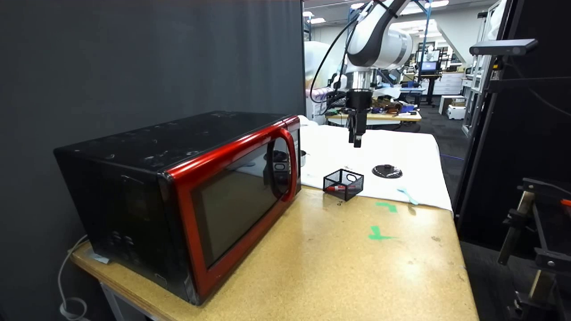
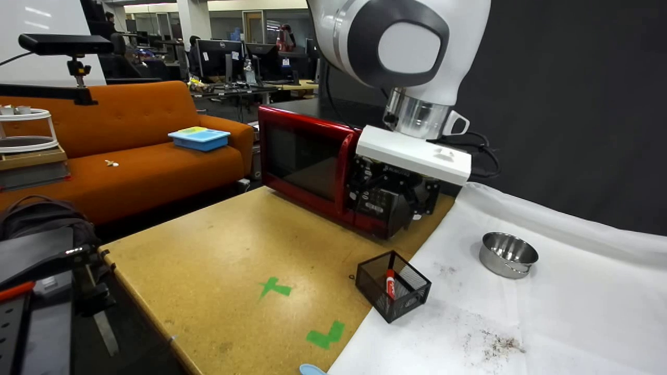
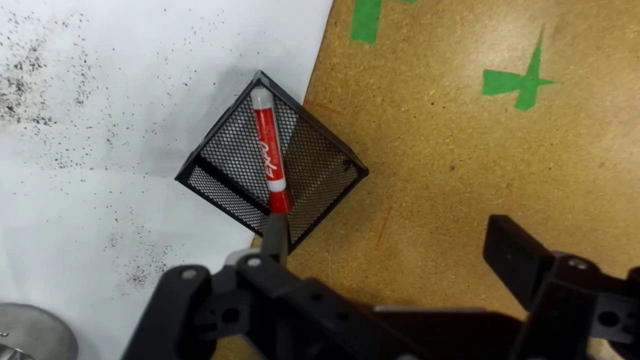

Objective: Remove the marker from the box and put it on the table

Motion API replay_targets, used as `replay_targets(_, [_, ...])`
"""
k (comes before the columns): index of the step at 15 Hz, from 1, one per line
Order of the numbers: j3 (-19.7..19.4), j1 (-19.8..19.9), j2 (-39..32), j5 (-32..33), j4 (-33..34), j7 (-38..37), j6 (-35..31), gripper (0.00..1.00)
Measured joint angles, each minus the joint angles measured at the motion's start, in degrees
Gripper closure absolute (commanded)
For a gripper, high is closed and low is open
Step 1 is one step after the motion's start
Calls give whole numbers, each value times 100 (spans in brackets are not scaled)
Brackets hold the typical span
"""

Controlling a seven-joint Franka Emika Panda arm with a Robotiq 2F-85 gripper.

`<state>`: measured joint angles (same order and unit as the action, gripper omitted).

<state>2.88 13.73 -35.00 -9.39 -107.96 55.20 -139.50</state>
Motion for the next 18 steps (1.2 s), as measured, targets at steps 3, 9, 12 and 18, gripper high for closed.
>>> replay_targets(3, [-47,-124,-400,527,289,-70,-315,0])
replay_targets(9, [-134,-207,-459,762,419,-122,-322,0])
replay_targets(12, [-130,-208,-486,805,420,-130,-324,0])
replay_targets(18, [-127,-244,-1010,1139,519,-377,-934,40])
